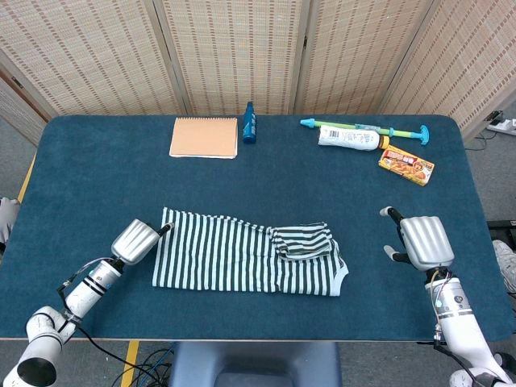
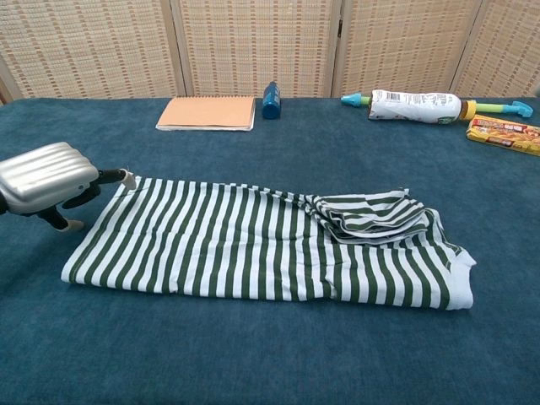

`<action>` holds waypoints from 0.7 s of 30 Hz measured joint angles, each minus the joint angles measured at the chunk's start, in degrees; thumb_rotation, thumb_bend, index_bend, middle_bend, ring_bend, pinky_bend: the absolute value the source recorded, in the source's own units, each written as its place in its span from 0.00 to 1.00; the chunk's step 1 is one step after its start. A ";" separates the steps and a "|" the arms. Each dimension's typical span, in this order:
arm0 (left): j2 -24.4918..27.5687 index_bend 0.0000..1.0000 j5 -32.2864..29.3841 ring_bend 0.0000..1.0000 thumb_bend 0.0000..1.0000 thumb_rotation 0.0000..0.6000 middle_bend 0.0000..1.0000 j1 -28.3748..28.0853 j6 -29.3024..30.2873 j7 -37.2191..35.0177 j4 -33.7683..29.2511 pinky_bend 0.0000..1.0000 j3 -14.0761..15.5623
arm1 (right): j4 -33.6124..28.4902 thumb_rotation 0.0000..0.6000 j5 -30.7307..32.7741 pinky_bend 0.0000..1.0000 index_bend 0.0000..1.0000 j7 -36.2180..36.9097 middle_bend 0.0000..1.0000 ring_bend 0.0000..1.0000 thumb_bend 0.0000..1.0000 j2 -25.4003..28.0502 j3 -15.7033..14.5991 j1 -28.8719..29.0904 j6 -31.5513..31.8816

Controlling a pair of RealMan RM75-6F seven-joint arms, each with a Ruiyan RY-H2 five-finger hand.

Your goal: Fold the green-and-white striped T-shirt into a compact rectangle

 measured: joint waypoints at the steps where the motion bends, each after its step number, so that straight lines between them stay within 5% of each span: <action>1: -0.14 0.27 0.00 0.77 0.16 1.00 0.86 -0.08 0.09 0.05 -0.01 0.95 0.07 | 0.01 1.00 0.02 1.00 0.29 0.03 0.87 0.93 0.19 0.01 0.04 -0.04 -0.01; 21: -2.24 0.27 -1.17 0.77 0.16 1.00 0.86 -1.00 0.46 -0.87 -0.93 0.95 0.17 | 0.71 1.00 -0.08 1.00 0.29 1.59 0.87 0.93 0.19 0.13 0.52 -1.15 -0.04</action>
